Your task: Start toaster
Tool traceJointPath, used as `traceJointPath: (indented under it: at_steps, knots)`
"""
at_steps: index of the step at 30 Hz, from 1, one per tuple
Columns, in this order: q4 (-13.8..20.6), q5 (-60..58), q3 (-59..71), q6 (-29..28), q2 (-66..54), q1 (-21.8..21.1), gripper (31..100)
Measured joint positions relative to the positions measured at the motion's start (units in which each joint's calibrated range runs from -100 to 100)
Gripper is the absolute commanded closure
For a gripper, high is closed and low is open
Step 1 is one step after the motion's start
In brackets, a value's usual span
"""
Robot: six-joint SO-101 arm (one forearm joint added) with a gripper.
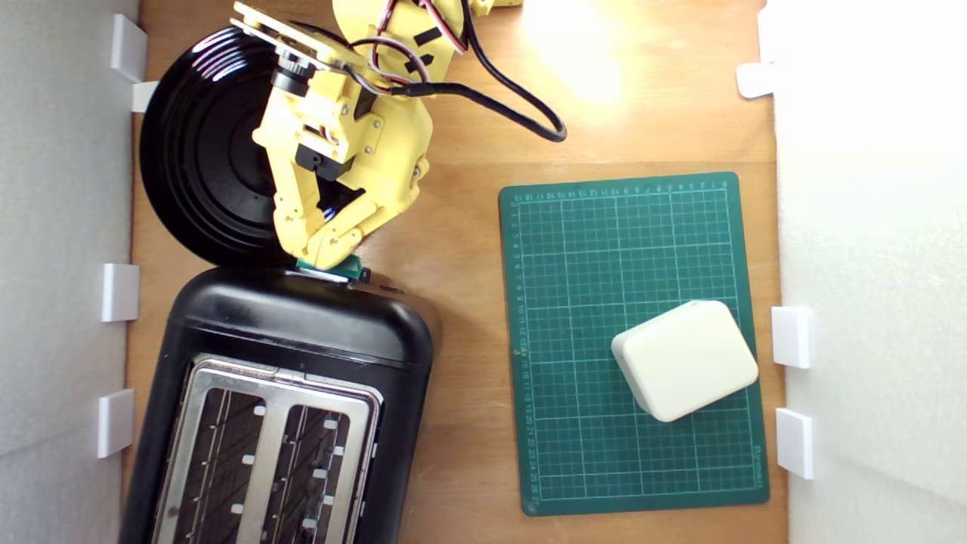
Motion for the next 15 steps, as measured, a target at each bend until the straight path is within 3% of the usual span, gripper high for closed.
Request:
traceJointPath:
  at_steps: [15]
  knots:
    - [0.67,-0.09,-1.11,0.05,4.25,-0.72,98.9]
